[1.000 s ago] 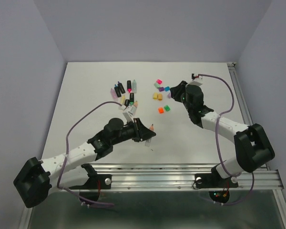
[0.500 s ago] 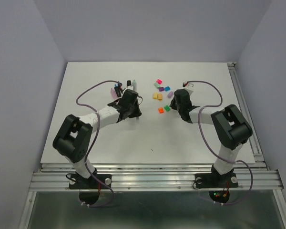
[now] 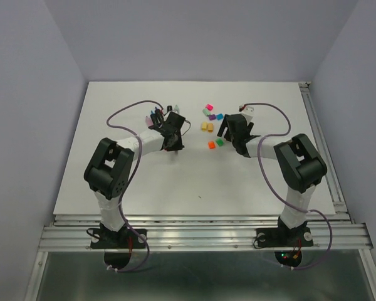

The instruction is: Open the pen caps

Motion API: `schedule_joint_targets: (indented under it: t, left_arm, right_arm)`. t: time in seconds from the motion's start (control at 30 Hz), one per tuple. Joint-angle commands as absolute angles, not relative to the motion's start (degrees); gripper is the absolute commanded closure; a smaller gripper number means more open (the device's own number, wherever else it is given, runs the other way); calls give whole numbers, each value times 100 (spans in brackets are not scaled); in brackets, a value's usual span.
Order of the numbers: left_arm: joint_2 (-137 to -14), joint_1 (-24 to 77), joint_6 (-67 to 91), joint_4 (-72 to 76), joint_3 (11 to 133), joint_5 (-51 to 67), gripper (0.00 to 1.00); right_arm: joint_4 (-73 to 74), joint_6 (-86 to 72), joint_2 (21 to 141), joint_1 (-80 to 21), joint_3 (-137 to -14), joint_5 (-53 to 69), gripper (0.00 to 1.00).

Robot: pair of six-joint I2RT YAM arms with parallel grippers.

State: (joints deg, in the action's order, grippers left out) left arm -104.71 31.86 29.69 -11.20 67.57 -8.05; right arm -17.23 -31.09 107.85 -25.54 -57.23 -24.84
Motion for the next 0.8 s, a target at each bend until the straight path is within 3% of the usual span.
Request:
schedule_joint_targets:
  t: [0.0, 0.13, 0.43, 0.7, 0.77]
  left_arm:
    - [-10450, 3173, 2812, -1441, 7014, -993, 89]
    - [-10100, 3182, 2892, -1398, 6672, -1151, 85]
    - [-9756, 2971, 2962, -1213, 5959, -1274, 83]
    - [-9361, 2971, 2979, -1222, 5871, -1230, 41]
    - [-9142, 2971, 2979, -1292, 5871, -1230, 37]
  right_arm:
    - [-1399, -3093, 10601, -2523, -6056, -2926, 15]
    - [-1275, -3182, 10196, -2531, -5819, -2971, 0]
    - [-712, -3524, 8957, -2531, -5046, -2725, 0]
    - [-188, -3691, 7982, -2531, -4561, -2531, 0]
    - [295, -3788, 7806, -2531, -4588, -2628, 0]
